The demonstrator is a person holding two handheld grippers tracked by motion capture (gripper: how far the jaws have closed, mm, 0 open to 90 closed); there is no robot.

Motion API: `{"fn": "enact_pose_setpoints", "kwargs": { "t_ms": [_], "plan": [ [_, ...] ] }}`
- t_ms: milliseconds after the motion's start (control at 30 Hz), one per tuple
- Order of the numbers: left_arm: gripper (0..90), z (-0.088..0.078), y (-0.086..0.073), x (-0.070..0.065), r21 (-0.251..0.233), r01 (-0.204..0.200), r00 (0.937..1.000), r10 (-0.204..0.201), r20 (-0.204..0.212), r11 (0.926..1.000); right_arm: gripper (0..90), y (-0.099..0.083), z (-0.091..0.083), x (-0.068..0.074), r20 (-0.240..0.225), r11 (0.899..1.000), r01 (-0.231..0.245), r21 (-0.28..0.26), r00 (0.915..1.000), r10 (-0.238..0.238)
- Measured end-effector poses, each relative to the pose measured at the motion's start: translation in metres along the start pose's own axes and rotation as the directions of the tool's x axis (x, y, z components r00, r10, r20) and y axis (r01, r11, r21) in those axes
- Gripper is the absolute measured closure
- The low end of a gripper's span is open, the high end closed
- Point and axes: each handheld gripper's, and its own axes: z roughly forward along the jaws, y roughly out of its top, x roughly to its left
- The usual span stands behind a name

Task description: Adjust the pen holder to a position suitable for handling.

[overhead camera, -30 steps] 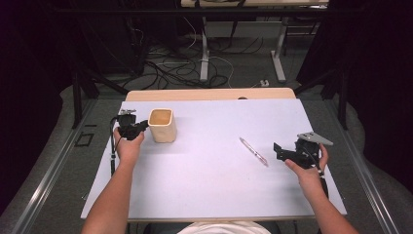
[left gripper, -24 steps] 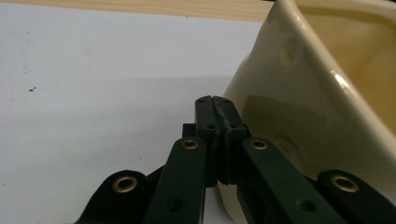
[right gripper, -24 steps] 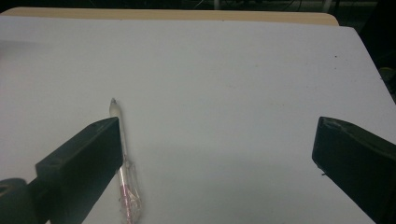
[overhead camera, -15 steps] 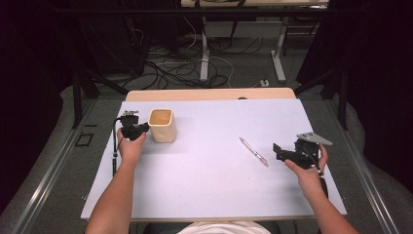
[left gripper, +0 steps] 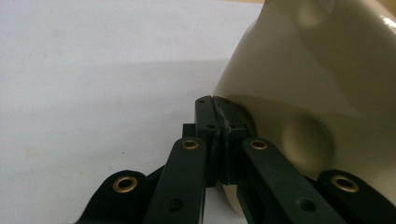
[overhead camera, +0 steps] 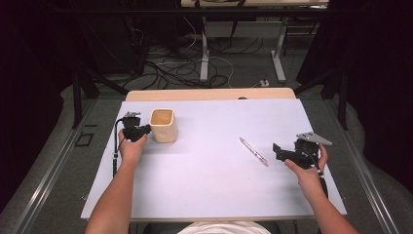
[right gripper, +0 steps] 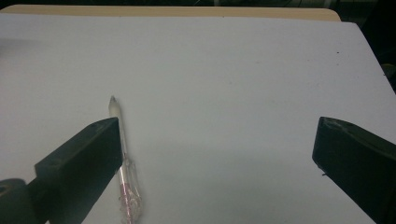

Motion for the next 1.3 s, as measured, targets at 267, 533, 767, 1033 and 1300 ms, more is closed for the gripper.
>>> {"fn": "enact_pose_setpoints", "kwargs": {
  "t_ms": [267,533,767,1033,1300],
  "plan": [
    [90.0,0.004,0.000,-0.009,0.006,-0.019,0.9997,0.019,0.014,0.9998,1.3,0.000,0.000,0.000,-0.001,1.000,0.001,0.002,1.0000,-0.001],
    [90.0,0.010,0.001,-0.020,0.002,-0.041,0.9984,0.041,0.040,0.9991,1.2,0.000,0.001,0.000,-0.003,1.000,0.002,0.001,1.0000,-0.002],
    [90.0,0.014,0.001,-0.028,0.001,-0.057,0.9968,0.056,0.056,0.9984,1.2,-0.001,0.001,-0.001,-0.005,1.000,0.001,0.004,1.0000,-0.001],
    [90.0,0.020,0.002,-0.041,0.012,-0.070,0.9949,0.069,0.074,0.9975,1.2,-0.001,0.001,0.000,-0.004,1.000,-0.001,0.004,1.0000,0.001],
    [90.0,0.025,0.002,-0.055,0.017,-0.074,0.9931,0.072,0.093,0.9971,1.2,-0.001,0.001,0.000,-0.005,1.000,0.001,0.005,1.0000,-0.001]
  ]
}}
